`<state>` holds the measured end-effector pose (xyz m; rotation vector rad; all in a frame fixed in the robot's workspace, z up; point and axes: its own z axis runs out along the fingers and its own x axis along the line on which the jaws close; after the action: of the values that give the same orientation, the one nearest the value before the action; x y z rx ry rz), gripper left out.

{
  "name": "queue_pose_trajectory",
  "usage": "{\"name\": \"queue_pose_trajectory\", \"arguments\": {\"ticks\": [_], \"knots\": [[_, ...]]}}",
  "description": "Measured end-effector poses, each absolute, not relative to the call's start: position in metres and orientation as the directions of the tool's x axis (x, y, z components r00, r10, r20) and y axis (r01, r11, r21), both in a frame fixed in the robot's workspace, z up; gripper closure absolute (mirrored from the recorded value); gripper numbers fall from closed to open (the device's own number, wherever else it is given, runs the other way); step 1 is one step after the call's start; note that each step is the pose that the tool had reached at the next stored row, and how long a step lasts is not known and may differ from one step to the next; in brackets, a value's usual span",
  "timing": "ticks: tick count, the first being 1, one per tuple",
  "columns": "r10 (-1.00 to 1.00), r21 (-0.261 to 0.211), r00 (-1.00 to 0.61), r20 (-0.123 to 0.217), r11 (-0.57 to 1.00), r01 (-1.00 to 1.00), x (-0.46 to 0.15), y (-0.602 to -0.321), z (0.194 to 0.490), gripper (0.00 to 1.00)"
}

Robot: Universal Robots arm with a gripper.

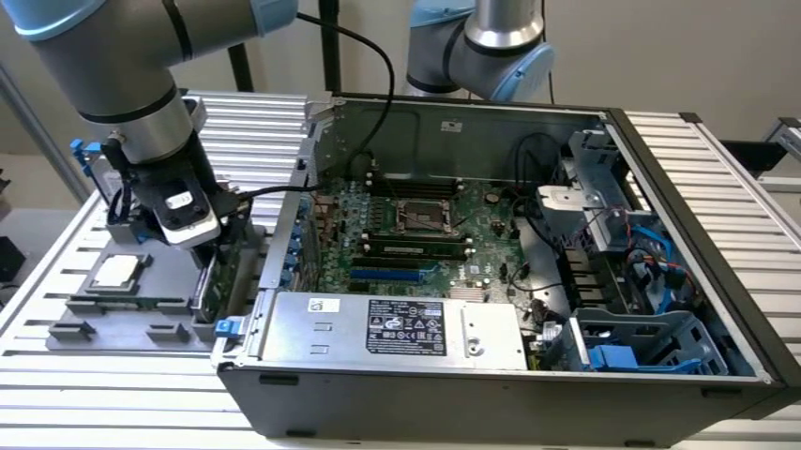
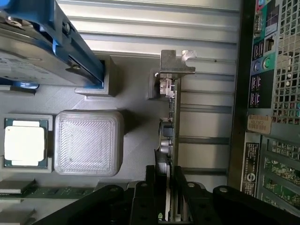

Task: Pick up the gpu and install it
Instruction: 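Pick up the gpu and move the gpu toward the slot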

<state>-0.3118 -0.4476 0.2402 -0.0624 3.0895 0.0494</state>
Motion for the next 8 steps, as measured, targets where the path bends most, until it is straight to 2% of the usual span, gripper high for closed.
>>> {"name": "queue_pose_trajectory", "arguments": {"ticks": [8], "knots": [[-0.04, 0.031, -0.998, -0.049, 0.999, -0.041, -0.312, -0.448, 0.27, 1.0]]}}
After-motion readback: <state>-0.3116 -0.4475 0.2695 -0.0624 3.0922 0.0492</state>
